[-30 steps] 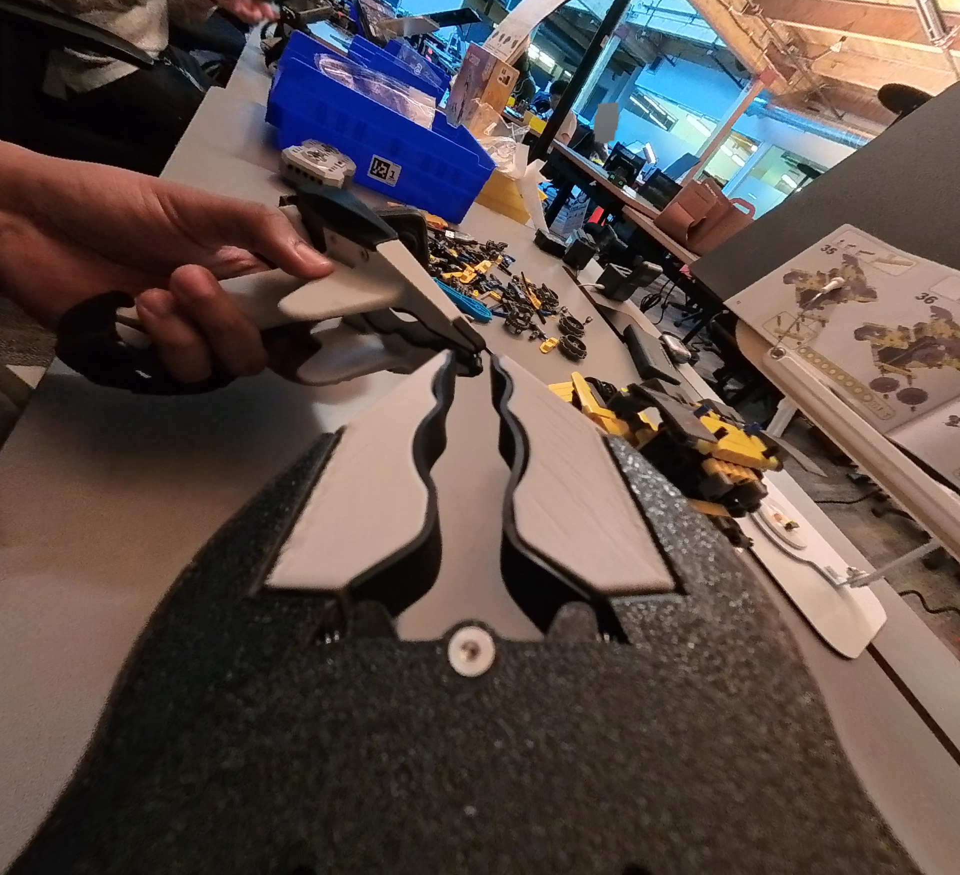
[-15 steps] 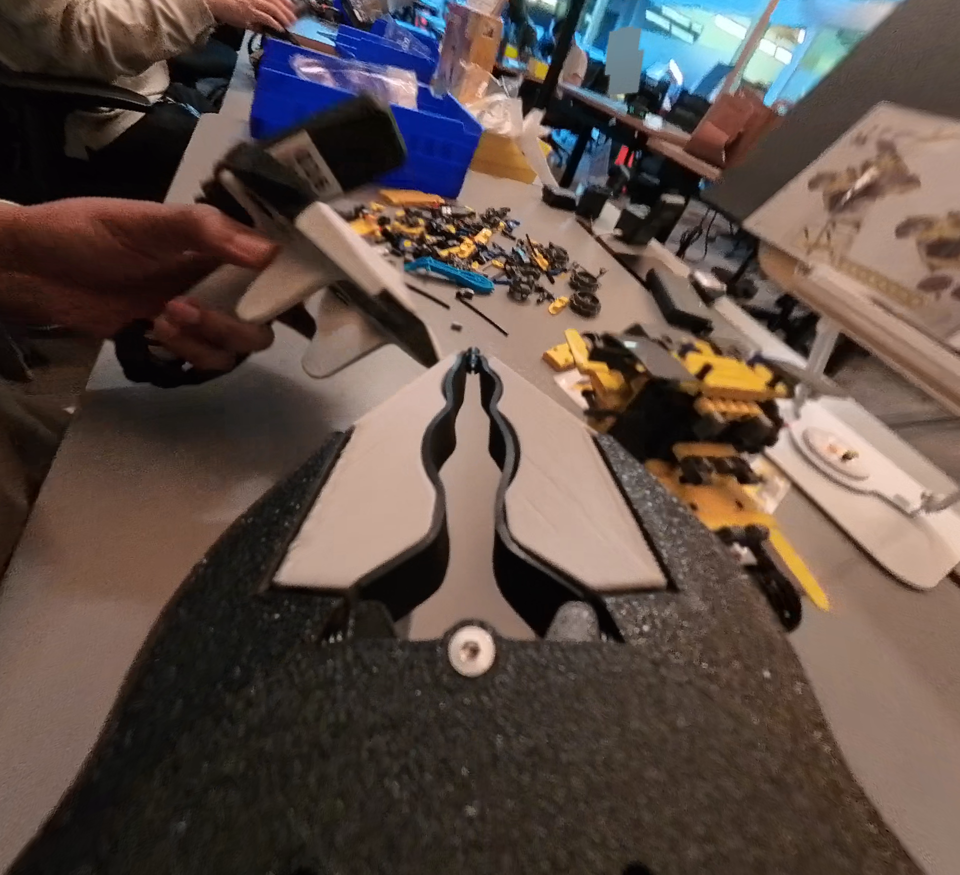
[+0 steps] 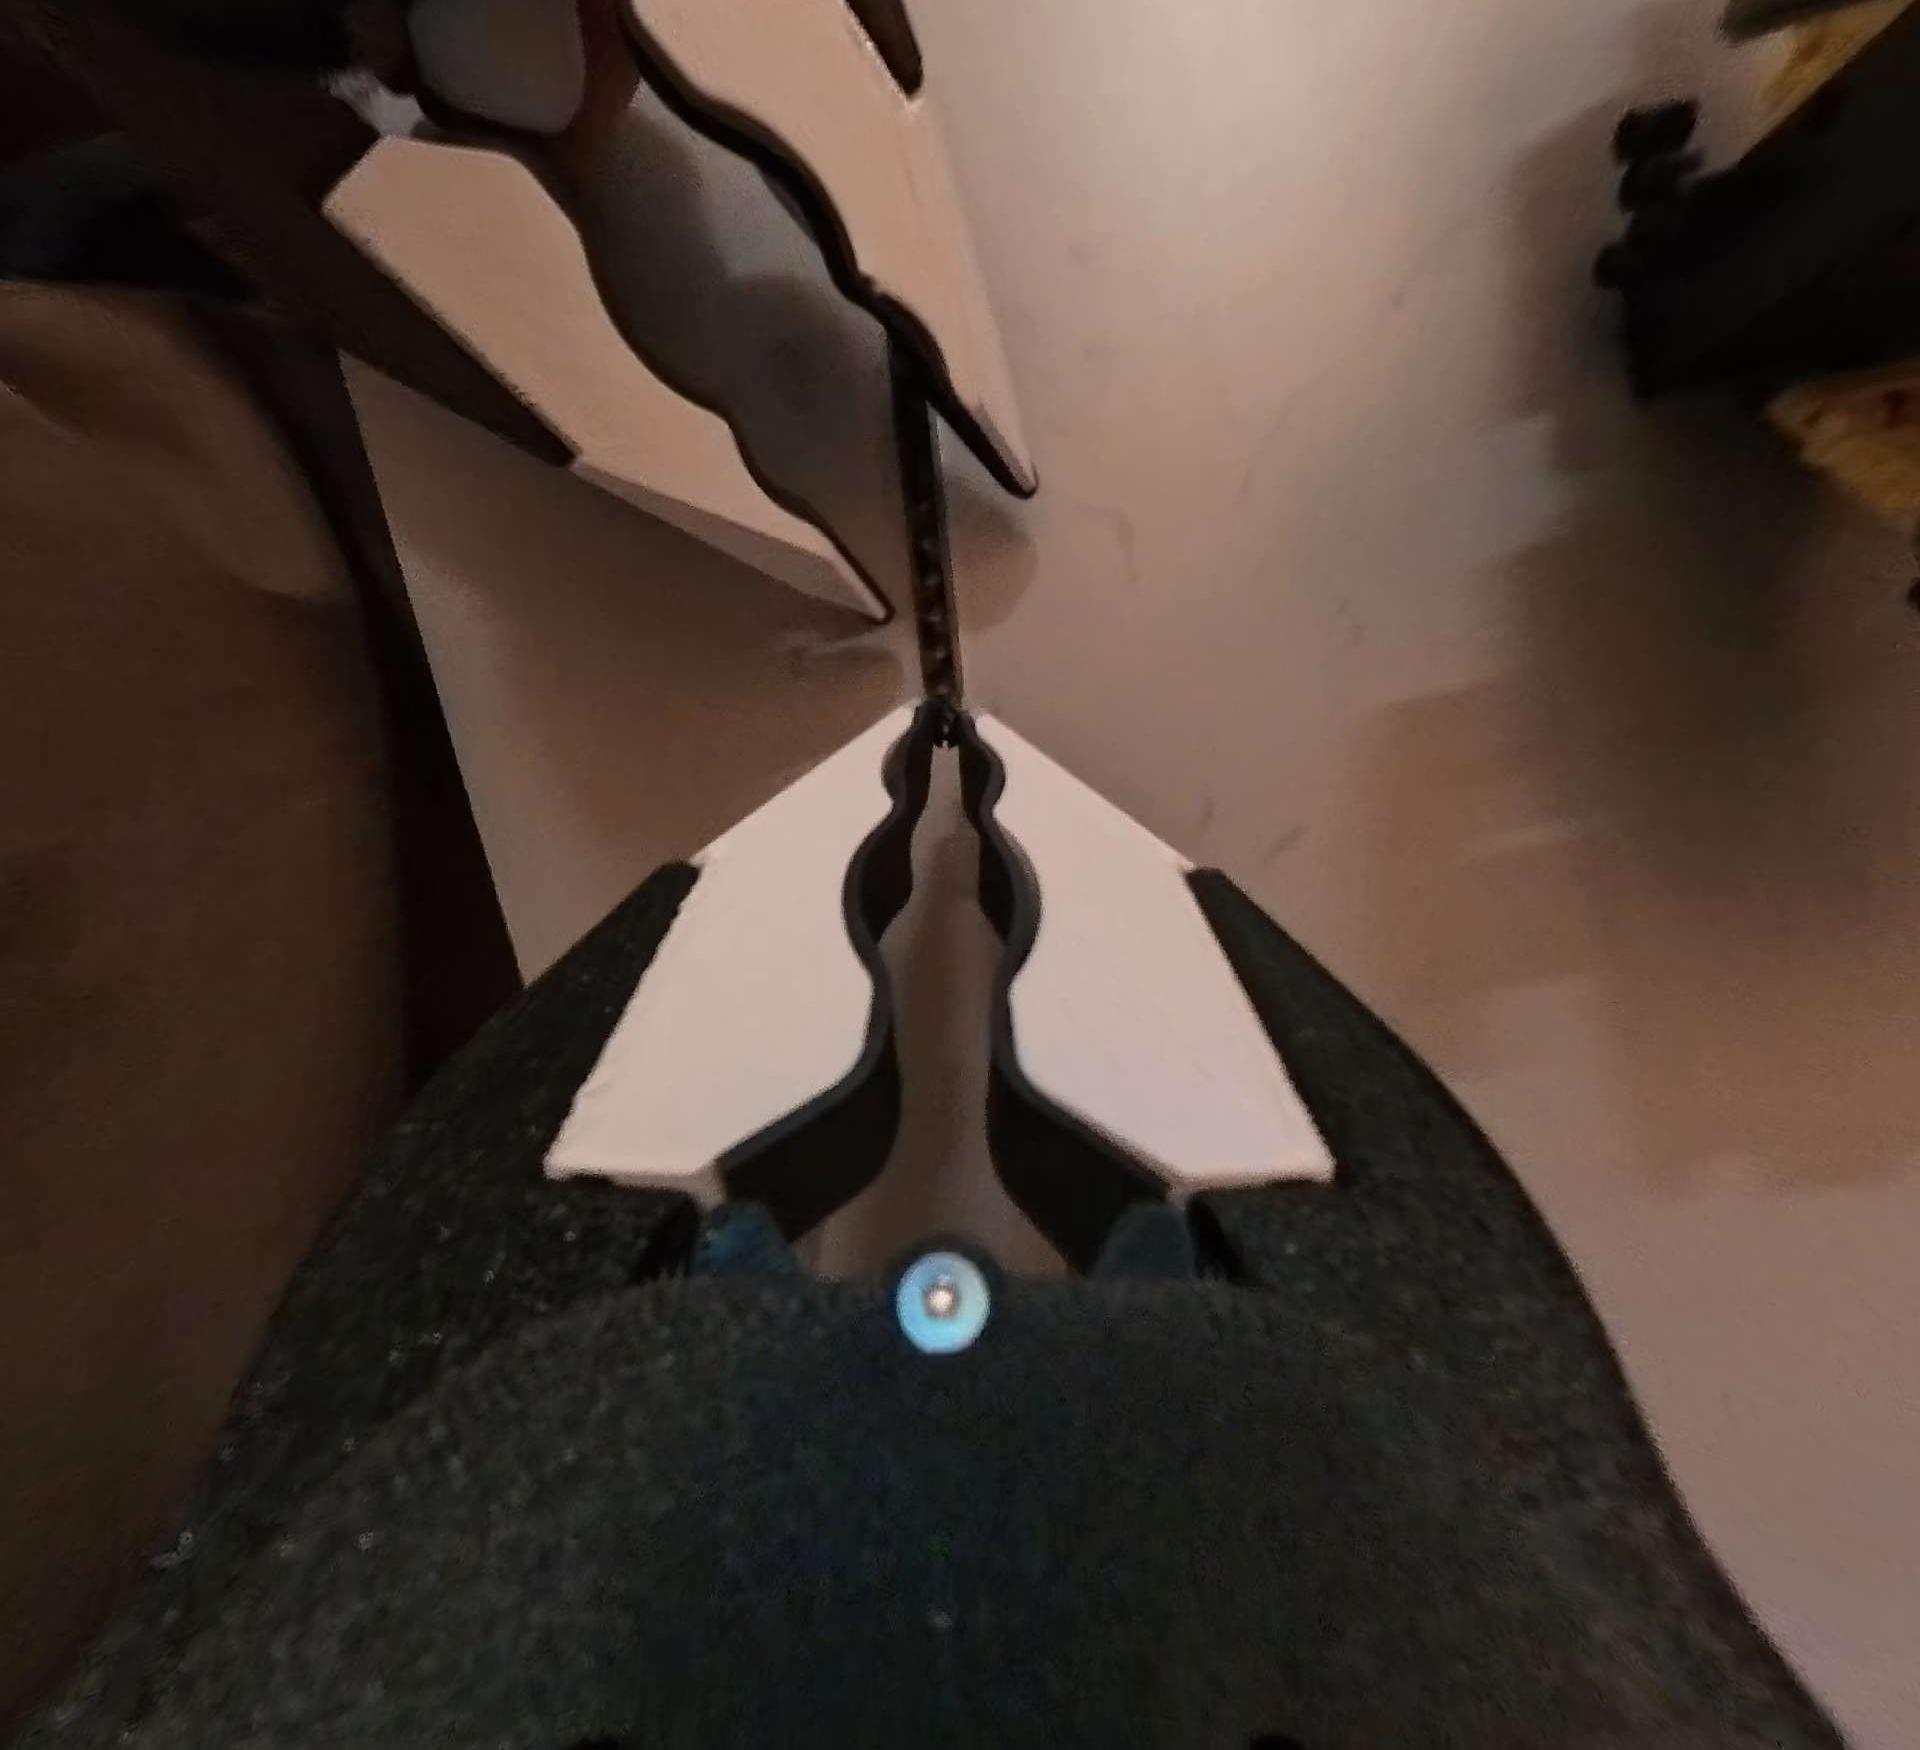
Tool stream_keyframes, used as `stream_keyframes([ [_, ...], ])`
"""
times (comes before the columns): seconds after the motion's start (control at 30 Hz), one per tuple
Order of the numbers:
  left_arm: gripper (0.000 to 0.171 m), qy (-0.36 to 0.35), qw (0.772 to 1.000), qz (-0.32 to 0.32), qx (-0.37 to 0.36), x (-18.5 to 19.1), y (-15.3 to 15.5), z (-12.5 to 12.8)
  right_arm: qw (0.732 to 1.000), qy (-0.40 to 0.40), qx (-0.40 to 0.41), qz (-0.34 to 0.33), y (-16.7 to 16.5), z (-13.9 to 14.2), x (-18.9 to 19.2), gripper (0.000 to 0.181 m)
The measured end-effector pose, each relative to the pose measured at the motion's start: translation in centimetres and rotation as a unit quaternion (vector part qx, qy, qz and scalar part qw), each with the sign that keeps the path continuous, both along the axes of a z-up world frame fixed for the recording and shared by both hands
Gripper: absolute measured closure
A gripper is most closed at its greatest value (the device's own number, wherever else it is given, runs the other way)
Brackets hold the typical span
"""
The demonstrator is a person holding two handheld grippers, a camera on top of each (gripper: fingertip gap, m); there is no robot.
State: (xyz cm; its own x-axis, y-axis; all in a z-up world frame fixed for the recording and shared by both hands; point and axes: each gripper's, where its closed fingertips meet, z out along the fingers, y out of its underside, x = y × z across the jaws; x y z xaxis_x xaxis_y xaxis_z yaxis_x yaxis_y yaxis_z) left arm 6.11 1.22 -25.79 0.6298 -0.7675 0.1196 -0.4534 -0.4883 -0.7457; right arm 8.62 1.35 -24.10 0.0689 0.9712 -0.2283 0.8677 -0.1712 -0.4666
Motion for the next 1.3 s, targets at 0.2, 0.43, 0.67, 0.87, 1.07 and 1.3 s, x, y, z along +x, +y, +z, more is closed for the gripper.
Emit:
stream_keyframes([
  [0.2,0.153,-0.005,1.000,-0.024,-0.011,0.2,-0.2,-0.5,0.996,-0.022,-0.088,-0.024,0.0,-0.8,-0.4,0.178],
  [0.43,0.163,-0.029,0.998,-0.028,-0.051,0.3,-0.3,-0.6,0.991,-0.050,-0.117,-0.029,0.1,-1.5,-0.5,0.178],
  [0.67,0.164,-0.024,0.998,-0.033,-0.045,0.4,-0.4,-0.7,0.990,-0.087,-0.104,-0.033,0.3,-1.8,-0.6,0.178],
  [0.87,0.165,-0.021,0.998,-0.034,-0.042,0.4,-0.4,-0.7,0.993,-0.119,-0.024,-0.003,0.3,-1.9,-0.6,0.178],
  [1.07,0.165,-0.022,0.998,-0.034,-0.043,0.4,-0.4,-0.7,0.988,-0.129,0.072,0.048,0.3,-1.9,-0.6,0.178],
  [1.3,0.165,-0.021,0.998,-0.034,-0.042,0.4,-0.4,-0.7,0.976,-0.143,0.135,0.096,0.3,-1.9,-0.5,0.178],
])
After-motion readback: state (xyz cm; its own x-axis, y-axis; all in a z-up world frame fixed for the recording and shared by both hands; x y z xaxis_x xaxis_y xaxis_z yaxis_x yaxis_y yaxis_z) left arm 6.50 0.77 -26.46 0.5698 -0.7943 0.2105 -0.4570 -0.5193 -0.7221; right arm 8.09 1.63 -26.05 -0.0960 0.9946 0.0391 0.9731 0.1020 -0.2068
